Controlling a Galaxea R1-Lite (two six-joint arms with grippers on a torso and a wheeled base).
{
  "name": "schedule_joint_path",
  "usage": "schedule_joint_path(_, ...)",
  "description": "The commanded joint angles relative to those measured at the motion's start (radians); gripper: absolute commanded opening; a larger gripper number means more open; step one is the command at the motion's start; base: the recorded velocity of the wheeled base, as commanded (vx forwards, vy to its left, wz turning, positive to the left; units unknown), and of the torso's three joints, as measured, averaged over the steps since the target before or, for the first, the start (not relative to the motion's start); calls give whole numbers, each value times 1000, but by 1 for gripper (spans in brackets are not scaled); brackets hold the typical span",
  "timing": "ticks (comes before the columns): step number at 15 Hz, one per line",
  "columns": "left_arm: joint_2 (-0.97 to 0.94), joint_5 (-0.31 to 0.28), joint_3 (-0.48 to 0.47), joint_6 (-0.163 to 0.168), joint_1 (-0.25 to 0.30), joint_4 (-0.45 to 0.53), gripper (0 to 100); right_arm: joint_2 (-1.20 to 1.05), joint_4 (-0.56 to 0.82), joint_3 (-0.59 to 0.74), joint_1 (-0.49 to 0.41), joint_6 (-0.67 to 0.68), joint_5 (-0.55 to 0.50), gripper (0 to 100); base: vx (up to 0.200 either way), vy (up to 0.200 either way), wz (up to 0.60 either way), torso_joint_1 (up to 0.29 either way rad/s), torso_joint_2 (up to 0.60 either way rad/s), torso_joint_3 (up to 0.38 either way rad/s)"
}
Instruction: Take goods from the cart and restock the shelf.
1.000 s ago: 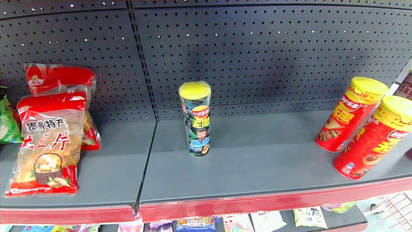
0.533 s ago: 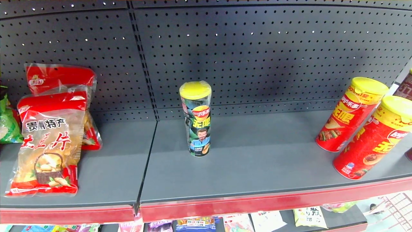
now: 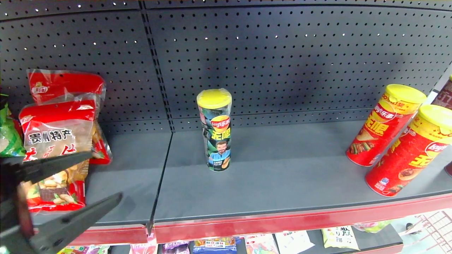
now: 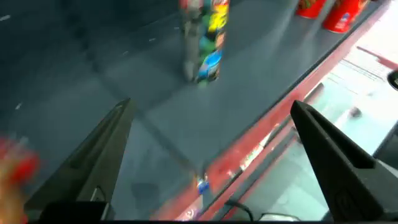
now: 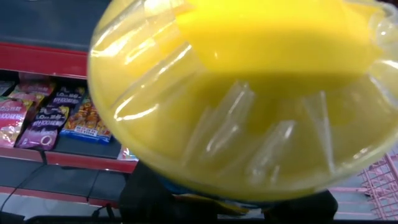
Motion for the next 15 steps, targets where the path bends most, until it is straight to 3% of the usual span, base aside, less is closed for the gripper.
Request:
schedule_joint_path(1, 494, -123, -189, 60, -46, -222, 100, 1, 0, 1, 0, 0, 0, 0, 0, 0, 0, 0, 0, 0)
schedule_joint_path(4, 619, -123, -282, 64, -72, -226, 100, 1, -3, -1, 0, 0, -4, 0, 0, 0, 0, 0, 0, 0)
schedule_joint_path(11, 767, -143, -446, 77, -72, -228, 100, 1, -3, 1, 0, 10, -4, 0, 0, 0, 0, 0, 0, 0)
schedule_joint_path(13, 799, -153, -476, 110, -72, -228, 100, 1, -3, 1, 0, 10, -4, 0, 0, 0, 0, 0, 0, 0)
schedule_joint_path(15, 820, -153, -505, 120, -74, -228, 100, 1, -3, 1, 0, 10, -4, 0, 0, 0, 0, 0, 0, 0)
